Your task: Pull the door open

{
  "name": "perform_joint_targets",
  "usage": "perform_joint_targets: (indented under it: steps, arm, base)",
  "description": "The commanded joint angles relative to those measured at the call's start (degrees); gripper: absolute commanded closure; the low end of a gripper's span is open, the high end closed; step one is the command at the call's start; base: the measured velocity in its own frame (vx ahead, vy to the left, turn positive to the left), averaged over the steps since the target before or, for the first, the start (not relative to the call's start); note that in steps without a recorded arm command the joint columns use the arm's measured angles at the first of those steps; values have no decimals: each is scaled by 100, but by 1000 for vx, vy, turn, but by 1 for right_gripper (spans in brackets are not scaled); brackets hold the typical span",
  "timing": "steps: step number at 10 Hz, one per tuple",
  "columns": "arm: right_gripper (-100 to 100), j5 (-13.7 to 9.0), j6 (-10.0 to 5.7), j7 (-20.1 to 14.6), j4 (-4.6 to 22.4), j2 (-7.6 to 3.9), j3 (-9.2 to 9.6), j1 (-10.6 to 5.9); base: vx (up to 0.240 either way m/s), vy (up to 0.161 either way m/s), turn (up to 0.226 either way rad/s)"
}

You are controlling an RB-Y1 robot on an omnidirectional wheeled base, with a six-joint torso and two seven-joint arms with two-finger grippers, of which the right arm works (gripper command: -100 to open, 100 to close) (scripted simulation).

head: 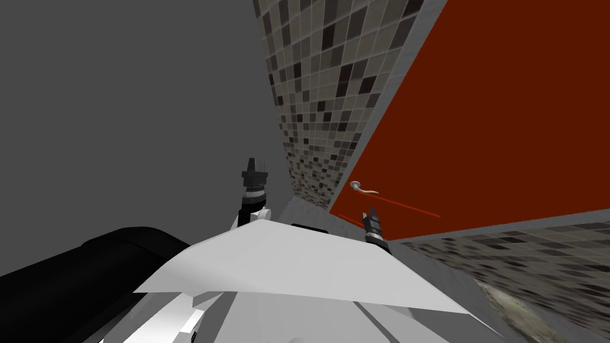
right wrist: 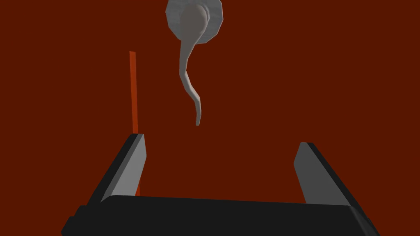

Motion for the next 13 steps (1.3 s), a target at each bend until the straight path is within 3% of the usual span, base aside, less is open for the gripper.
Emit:
perform_joint_targets:
  steps: [1, 5, 11, 12, 13]
  arm:
    - [-100, -79, -70, 28, 192, -49, 0, 2]
    - [-100, -138, -121, 49, 361, -85, 0, -17]
    - [-100, -323, -261, -359, 1204, -489, -490, -385]
    - [-100, -303, -269, -322, 1179, -462, -435, -377]
    - [100, -303, -269, -322, 1179, -462, -435, -377]
  base:
    - [196, -14, 29]
    - [148, -13, 16]
    - [197, -27, 155]
    - [91, -18, 28]
    - [-9, 0, -21]
